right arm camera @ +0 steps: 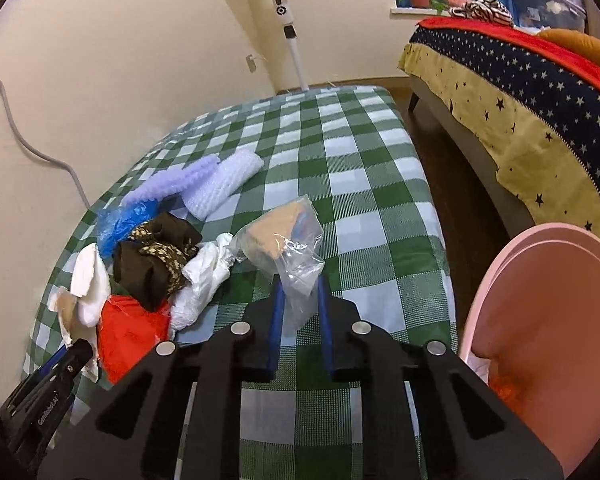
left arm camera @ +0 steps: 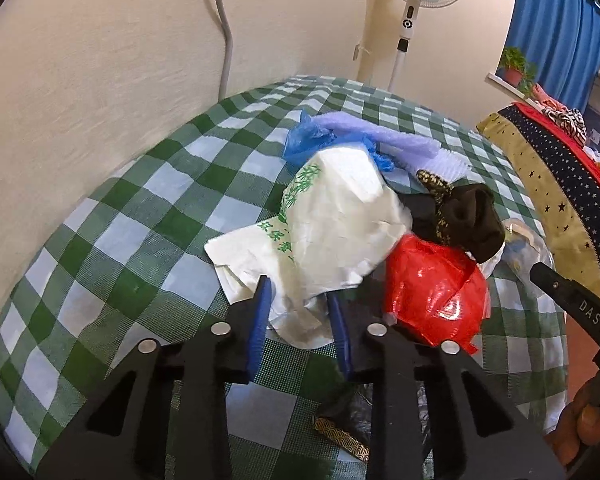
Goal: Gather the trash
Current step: 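Grasp the white green-print bag with the left gripper while the right grasps the clear plastic bag, then carry the white bag and clear bag in both grippers over the pink bin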
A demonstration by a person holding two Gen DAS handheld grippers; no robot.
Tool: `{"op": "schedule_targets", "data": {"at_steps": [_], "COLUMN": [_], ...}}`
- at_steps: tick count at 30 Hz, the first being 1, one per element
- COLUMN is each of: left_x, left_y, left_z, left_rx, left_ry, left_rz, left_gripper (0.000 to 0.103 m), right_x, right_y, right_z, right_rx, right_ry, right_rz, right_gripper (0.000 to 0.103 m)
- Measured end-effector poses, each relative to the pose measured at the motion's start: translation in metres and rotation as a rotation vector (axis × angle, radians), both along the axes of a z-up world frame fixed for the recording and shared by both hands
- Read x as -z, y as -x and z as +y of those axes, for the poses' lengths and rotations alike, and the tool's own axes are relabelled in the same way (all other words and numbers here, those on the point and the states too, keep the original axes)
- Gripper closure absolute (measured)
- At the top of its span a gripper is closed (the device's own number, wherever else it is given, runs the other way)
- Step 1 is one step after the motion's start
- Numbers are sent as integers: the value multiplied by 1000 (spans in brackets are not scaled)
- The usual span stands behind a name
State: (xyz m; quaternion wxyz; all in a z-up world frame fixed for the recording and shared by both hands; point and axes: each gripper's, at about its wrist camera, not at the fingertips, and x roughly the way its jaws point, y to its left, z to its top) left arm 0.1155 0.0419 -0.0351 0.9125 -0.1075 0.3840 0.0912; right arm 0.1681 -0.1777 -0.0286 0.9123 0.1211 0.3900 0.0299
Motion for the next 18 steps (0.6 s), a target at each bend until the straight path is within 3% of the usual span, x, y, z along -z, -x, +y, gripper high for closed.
{"op": "schedule_targets", "data": {"at_steps": [1, 18], "left_x": [-2, -36], "left_y": [1, 33], "left_z": [0, -5], "left_rx": [5, 62], "left_ry": [0, 12], "left_rz": [-3, -106], "left_gripper": [96, 96], "right_x": [-2, -43], "right_y": [1, 55], "right_z": [0, -3], "right_rx": [1, 3], "right_ry": [1, 23], "right_rz": [-6, -113], "right_gripper": [87, 89]}}
